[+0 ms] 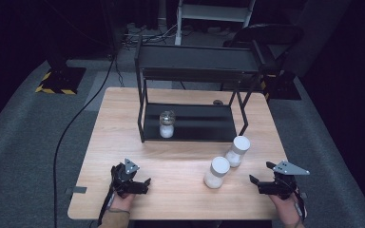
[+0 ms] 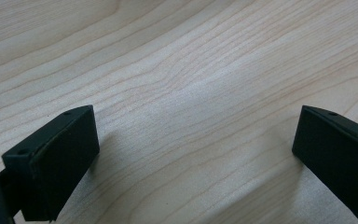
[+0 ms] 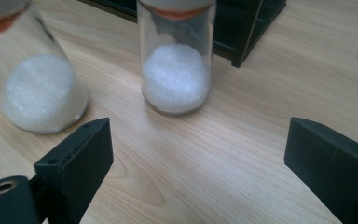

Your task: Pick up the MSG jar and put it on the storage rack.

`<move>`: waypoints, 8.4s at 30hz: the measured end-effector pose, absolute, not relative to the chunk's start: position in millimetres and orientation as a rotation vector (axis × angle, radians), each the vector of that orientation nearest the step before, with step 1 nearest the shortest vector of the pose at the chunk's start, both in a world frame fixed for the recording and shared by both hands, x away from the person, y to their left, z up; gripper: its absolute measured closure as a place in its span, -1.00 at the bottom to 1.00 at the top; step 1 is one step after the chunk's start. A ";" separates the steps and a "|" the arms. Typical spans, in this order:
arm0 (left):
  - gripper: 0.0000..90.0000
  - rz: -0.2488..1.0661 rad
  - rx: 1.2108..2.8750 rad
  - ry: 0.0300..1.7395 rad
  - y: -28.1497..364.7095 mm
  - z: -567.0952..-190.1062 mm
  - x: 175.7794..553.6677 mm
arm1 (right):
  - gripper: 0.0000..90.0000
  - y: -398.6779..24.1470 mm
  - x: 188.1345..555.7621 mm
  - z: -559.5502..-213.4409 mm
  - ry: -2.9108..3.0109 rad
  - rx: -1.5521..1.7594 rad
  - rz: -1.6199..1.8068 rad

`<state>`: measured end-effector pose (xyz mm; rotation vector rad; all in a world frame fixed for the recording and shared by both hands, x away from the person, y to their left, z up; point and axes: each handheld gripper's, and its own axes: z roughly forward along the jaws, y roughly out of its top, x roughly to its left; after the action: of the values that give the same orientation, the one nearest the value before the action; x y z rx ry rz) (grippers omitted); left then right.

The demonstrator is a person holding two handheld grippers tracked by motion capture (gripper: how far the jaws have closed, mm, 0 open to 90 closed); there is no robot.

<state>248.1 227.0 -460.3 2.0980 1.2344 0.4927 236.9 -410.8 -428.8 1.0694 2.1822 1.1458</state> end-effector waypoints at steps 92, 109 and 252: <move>-1.00 0.487 2.101 1.227 228.1 -460.4 249.1 | -0.26 -294.9 277.8 -381.0 2.464 0.797 1.168; -1.00 0.476 2.115 1.198 232.5 -460.1 251.6 | -0.26 -281.3 287.5 -338.7 2.425 0.811 1.163; -1.00 0.481 2.114 1.199 231.5 -460.4 252.2 | -0.95 -273.4 330.2 -308.7 2.267 0.912 1.110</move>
<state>252.2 231.5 -460.4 2.1139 1.1987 0.4807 330.2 -273.4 -308.7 0.9125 2.2670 1.1101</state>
